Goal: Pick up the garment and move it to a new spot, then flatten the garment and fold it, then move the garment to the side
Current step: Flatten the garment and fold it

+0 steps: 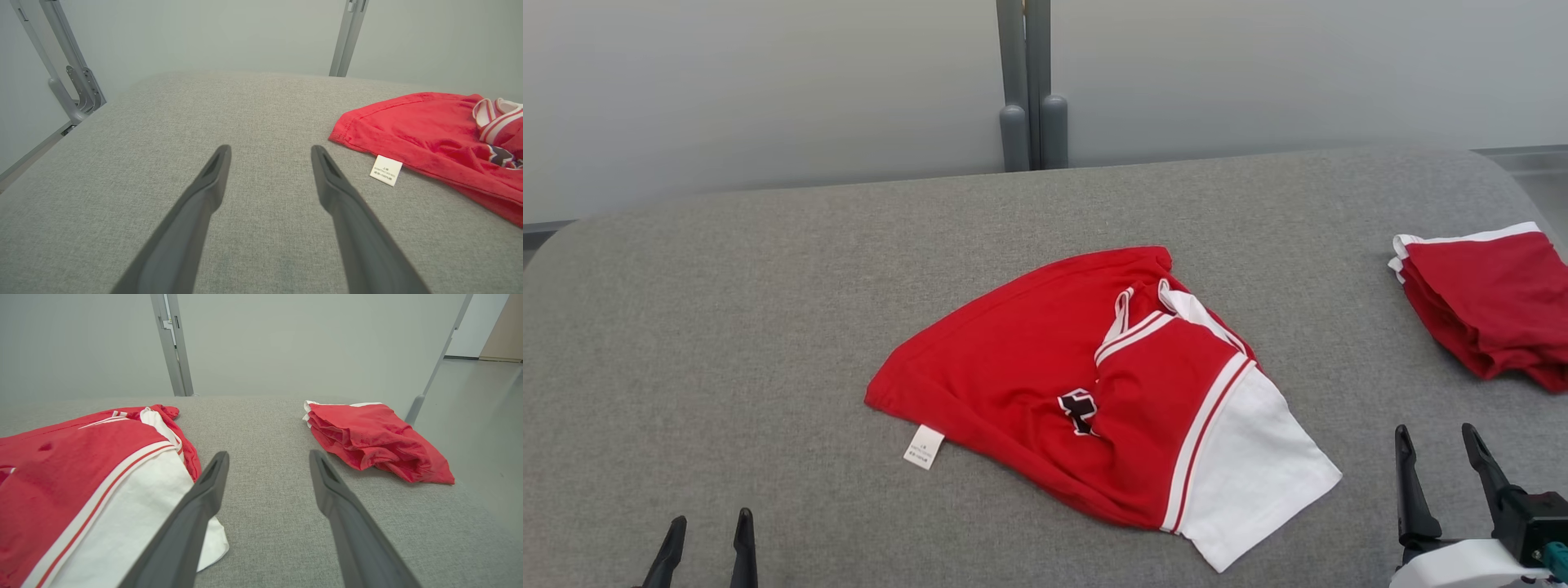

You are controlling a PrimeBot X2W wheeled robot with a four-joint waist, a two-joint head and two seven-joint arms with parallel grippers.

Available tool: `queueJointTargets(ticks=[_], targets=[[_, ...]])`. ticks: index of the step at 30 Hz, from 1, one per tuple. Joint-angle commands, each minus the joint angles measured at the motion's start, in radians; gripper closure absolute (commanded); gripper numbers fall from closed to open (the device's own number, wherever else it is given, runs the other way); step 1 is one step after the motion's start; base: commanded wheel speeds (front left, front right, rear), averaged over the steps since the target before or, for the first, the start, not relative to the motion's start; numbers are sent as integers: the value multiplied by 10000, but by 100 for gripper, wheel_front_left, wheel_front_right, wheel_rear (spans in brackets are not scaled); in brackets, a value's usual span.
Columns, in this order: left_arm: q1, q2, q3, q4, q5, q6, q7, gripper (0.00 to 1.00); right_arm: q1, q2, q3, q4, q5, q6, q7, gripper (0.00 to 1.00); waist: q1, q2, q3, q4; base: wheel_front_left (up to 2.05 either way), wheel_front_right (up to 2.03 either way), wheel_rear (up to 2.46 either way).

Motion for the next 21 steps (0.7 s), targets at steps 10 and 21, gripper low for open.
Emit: queueJointTargets(ticks=[10, 21], targets=[[-22, -256, 12, -158, 332, -346, -2, 0, -31, -20, 15, -108, 11, -15, -27, 0, 0, 0, -47, -52, 0, 0, 0], [-166, -268, -97, -205, 482, -424, -2, 0, -60, -21, 150, -171, 79, -15, -27, 0, 0, 0, -72, -38, 0, 0, 0]])
